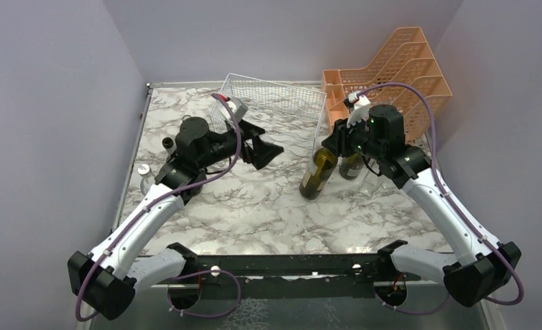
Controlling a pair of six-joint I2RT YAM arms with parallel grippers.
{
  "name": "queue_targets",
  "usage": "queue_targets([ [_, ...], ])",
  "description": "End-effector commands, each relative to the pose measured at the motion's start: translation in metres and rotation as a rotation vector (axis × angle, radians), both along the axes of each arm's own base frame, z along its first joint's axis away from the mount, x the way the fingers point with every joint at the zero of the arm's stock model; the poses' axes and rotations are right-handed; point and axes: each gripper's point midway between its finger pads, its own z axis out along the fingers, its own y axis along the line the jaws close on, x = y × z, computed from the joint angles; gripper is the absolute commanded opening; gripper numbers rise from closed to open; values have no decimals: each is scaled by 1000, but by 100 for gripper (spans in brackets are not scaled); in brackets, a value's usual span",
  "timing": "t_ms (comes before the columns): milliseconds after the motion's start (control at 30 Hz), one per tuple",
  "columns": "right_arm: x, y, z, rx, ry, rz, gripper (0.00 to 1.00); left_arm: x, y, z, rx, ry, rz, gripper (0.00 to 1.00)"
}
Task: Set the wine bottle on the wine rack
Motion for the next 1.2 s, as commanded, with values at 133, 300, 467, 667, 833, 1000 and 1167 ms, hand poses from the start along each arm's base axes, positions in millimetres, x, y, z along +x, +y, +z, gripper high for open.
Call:
queue_targets([
  [133, -24, 29, 75, 209, -116, 153, 7, -13, -51, -86, 124, -28, -91, 99],
  [300, -39, 40, 79, 285, -83, 220, 5, -19, -67, -115, 119, -90, -141, 99],
  [467, -47, 42, 88, 335, -91, 242, 3, -30, -79, -134, 126, -122, -249, 99],
  [667, -54, 45, 101, 365, -119, 277, 2, -32, -83, -148, 141, -116, -278, 99],
  [833, -63, 52, 107, 389, -124, 347, 1, -31, -86, -149, 129, -128, -282, 99],
  [1000, -78, 60, 112, 396, -139, 461, 1, -40, -89, -143, 90, -146, -331, 99],
  [1167, -96, 65, 116, 404, -164, 579, 1, -49, -89, -131, 53, -203, -366, 99],
])
